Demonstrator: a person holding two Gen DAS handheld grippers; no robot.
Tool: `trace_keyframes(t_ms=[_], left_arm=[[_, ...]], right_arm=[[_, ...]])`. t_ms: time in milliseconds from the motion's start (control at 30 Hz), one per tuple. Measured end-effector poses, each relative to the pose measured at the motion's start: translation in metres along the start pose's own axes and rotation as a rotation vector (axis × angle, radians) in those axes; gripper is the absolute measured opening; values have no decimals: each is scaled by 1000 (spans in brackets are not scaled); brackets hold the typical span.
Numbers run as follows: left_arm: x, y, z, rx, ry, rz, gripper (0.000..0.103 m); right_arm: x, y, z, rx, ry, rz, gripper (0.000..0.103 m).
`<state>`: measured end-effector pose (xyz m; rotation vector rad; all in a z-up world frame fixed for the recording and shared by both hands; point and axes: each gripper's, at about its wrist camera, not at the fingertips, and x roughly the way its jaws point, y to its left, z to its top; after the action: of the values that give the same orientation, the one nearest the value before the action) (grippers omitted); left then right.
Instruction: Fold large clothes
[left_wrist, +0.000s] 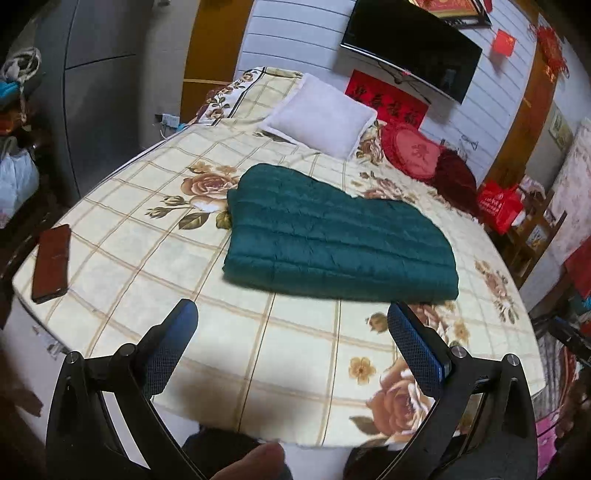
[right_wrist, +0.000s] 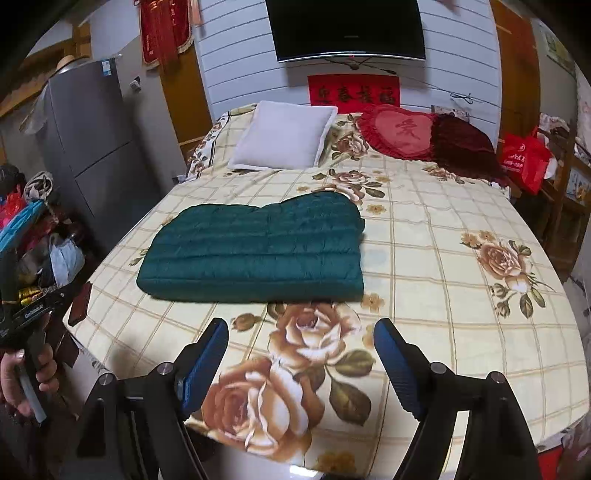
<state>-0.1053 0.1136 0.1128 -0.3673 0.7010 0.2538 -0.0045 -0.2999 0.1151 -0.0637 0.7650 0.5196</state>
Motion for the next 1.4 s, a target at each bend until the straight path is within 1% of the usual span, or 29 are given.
trace_keyframes(t_ms=[67,200,267,333,400,467,533,633,733,1167,1400], left_arm=[[-11,-10,-5,21,-19,10,103],[-20,-32,-15,93,-21,53,103],[-19,-37,-18,102,-19,60,103],[-20,-40,-21,105,-21,75,103],[-21,-43,-23,111,-19,107,103],[-24,-44,-25,105,-24,115,103],[-27,-45,-25,101,-42,121,103],[-29,-46,-26,108,-41,136,103],[-29,-48,-27,115,-37,131,103],[-28,-49,-28,117,-25,130,103],[-24,-52,-27,108,-6,94,103]], right_arm=[[-7,-2,-7,4,-5,-8,79],[-18,-3,-10,11,-15,-32,79],[-23,1,-10,4,-22,-45,79],[-27,5,-11,-8,-30,-40,79],[-32,12,-12,-34,-43,-51,79],[-36,21,-13,-71,-57,-64,79],[-37,26,-14,-82,-66,-63,79],[-35,31,-15,-94,-60,-51,79],[-33,36,-15,-94,-58,-37,79],[-29,51,-11,-122,-55,-23,79],[-26,50,-13,-118,-43,-17,79]])
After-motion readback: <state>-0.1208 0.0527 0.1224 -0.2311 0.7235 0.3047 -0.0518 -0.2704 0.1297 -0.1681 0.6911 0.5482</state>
